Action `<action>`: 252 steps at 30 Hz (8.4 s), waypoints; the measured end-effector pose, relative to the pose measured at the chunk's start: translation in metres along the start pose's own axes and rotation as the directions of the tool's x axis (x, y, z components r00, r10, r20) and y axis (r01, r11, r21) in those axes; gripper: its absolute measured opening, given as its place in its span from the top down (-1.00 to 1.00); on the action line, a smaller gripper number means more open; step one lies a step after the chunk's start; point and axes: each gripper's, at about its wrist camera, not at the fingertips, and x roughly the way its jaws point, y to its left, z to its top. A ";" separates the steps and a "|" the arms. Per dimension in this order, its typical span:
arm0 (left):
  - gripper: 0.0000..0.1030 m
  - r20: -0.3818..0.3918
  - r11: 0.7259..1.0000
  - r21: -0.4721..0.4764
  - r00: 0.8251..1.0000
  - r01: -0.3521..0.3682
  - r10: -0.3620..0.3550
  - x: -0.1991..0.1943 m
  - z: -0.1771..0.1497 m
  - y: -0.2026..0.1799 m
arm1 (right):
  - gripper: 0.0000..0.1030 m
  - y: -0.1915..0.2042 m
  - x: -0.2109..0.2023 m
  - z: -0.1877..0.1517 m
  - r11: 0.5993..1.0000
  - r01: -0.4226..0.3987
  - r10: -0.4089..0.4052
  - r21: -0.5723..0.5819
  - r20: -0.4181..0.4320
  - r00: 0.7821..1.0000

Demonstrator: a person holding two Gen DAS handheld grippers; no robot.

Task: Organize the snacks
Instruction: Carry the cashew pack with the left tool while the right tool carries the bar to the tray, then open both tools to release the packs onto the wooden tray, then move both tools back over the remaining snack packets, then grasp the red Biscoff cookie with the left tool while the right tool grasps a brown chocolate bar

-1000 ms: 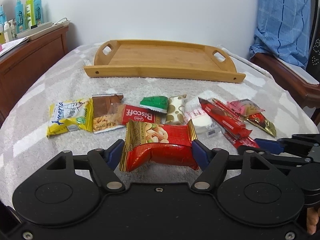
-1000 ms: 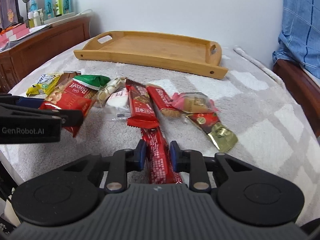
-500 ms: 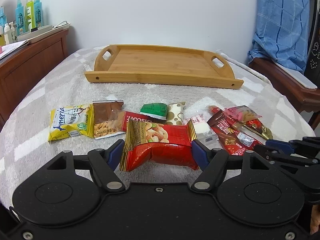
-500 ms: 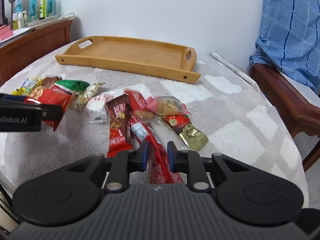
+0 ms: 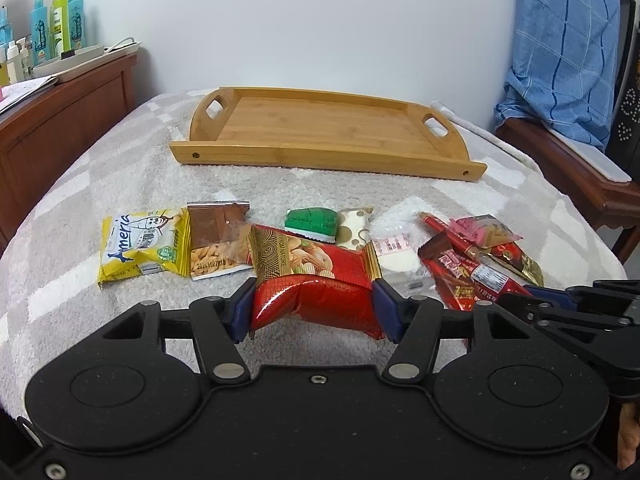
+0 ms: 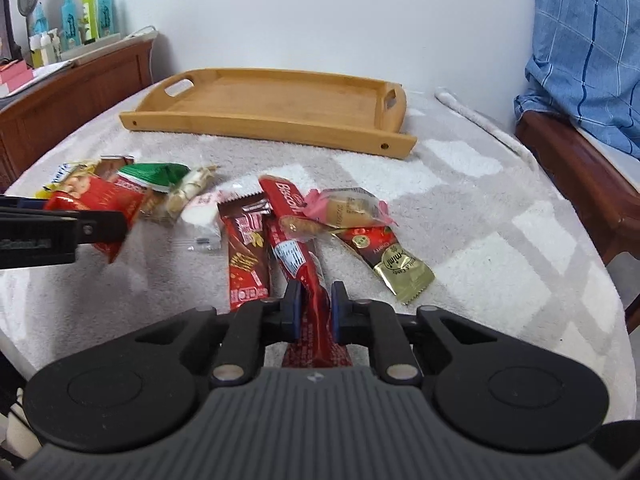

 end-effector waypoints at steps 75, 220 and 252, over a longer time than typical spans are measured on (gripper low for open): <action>-0.09 0.000 0.996 -0.067 0.999 0.051 -0.051 0.218 0.187 0.004 | 0.76 -0.079 0.190 0.195 0.845 -0.064 0.057 0.532 0.031 0.998; -0.22 0.039 0.981 0.195 0.999 -0.022 0.015 0.062 0.001 0.009 | 0.21 0.039 0.019 -0.007 0.996 0.003 -0.009 0.085 0.069 0.998; -0.23 0.028 0.983 0.182 0.999 0.029 -0.035 0.055 -0.006 0.012 | 0.45 0.032 0.008 -0.011 0.990 -0.011 -0.003 0.138 0.101 0.995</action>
